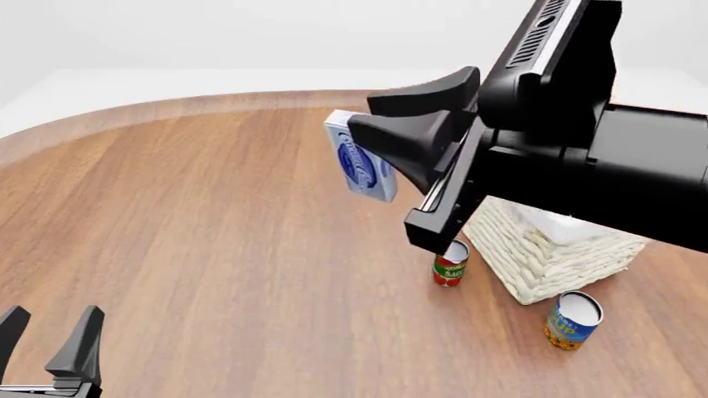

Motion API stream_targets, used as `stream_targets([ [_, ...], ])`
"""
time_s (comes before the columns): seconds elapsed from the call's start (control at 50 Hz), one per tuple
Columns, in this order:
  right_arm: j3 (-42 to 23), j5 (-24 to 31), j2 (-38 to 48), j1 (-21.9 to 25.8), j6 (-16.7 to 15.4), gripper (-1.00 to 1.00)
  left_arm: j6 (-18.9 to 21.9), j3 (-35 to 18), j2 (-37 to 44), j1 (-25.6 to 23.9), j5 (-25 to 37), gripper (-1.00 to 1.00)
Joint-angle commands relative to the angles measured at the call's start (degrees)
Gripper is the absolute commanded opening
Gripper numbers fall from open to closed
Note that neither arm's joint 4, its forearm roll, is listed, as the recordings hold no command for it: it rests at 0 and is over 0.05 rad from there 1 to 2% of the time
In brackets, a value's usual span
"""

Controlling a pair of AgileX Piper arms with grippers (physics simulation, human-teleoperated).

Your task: Pick up the alphabet soup and the cream cheese box, and put them in the basket.

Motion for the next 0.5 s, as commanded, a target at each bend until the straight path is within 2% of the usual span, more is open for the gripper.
stream_targets([
  [0.02,-2.5,1.9,-2.2,-1.8,3.9,-1.0,0.0,0.0,0.0,0.0,0.0,1.0],
  [0.06,-2.6,2.2,-2.0,-1.9,3.8,-1.0,0.0,0.0,0.0,0.0,0.0,1.0],
  [0.18,-3.5,3.1,-2.2,-3.0,6.0,-1.0,0.0,0.0,0.0,0.0,0.0,1.0],
  [0.5,-9.0,11.3,-1.2,-8.7,5.4,-1.0,0.0,0.0,0.0,0.0,0.0,1.0],
])
